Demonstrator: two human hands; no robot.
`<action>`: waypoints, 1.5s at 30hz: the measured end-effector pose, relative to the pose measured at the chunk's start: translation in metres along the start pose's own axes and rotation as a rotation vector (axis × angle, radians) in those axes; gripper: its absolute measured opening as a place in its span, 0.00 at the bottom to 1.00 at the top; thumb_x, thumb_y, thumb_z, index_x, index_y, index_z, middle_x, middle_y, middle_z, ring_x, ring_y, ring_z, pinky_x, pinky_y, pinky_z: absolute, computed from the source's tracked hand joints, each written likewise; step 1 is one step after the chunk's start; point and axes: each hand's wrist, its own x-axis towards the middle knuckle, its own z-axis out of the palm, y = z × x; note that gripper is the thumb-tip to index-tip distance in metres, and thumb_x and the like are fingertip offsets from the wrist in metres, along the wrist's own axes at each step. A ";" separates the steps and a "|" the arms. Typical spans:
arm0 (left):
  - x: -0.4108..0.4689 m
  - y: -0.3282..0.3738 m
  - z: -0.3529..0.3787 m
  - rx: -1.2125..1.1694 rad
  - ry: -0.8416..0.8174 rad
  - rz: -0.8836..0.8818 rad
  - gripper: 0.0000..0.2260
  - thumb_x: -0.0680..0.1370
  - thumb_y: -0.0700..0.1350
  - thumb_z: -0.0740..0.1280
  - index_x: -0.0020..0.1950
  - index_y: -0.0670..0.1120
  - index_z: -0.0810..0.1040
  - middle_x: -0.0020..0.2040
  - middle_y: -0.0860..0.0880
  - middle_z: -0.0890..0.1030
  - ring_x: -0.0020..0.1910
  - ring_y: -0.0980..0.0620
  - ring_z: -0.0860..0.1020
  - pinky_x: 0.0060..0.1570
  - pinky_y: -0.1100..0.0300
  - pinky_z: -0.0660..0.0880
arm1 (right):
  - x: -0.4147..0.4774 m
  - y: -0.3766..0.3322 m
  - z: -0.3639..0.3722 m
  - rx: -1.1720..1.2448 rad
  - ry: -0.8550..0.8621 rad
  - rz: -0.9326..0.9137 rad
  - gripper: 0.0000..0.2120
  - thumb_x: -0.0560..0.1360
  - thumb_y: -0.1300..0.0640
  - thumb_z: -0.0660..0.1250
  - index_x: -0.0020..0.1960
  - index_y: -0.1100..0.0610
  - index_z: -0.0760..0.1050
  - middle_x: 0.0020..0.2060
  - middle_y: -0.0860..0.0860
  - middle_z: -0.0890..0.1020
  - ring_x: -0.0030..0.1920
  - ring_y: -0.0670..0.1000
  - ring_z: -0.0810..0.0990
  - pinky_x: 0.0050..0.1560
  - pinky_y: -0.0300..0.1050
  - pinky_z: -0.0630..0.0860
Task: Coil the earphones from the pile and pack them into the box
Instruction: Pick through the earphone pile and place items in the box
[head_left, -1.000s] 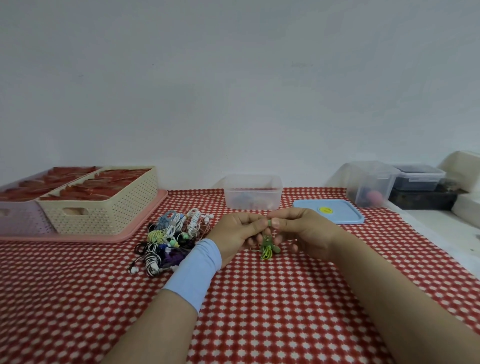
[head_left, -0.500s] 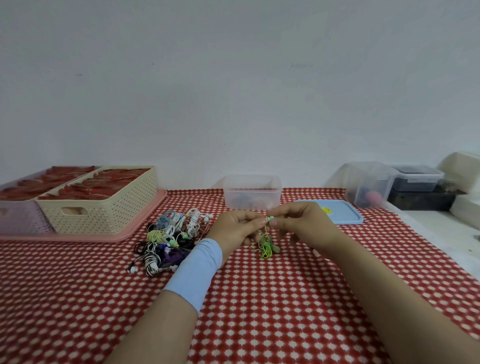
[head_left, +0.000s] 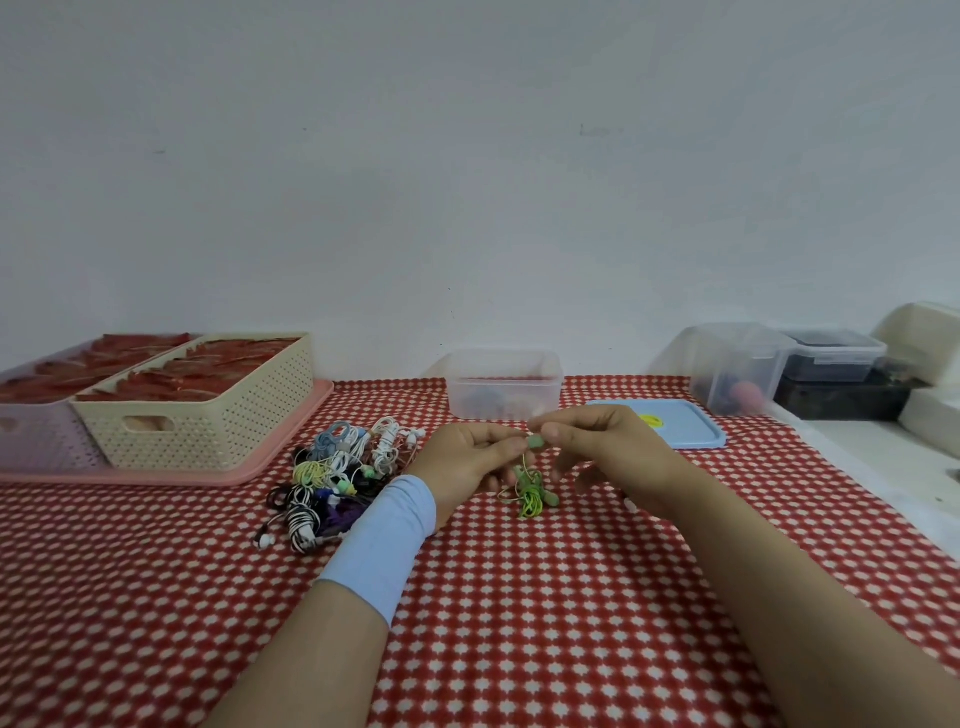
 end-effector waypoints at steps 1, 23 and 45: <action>0.000 0.000 -0.001 -0.011 -0.018 0.002 0.07 0.79 0.40 0.69 0.54 0.42 0.84 0.39 0.49 0.85 0.33 0.56 0.78 0.34 0.65 0.74 | -0.001 -0.001 -0.001 0.048 -0.036 0.037 0.07 0.77 0.58 0.71 0.53 0.56 0.86 0.43 0.55 0.86 0.37 0.51 0.82 0.34 0.42 0.75; -0.004 0.013 0.001 0.171 0.013 0.042 0.06 0.78 0.41 0.70 0.53 0.43 0.84 0.31 0.54 0.82 0.28 0.59 0.78 0.31 0.69 0.72 | 0.000 -0.002 -0.004 0.038 -0.107 0.108 0.06 0.74 0.57 0.73 0.49 0.56 0.86 0.41 0.54 0.86 0.37 0.49 0.82 0.31 0.40 0.70; 0.003 0.021 0.003 0.934 -0.064 -0.066 0.08 0.78 0.49 0.68 0.54 0.51 0.85 0.49 0.50 0.84 0.47 0.50 0.80 0.52 0.54 0.77 | 0.010 0.002 0.001 -0.668 -0.131 -0.014 0.27 0.76 0.53 0.72 0.73 0.48 0.71 0.67 0.44 0.77 0.58 0.43 0.77 0.58 0.37 0.69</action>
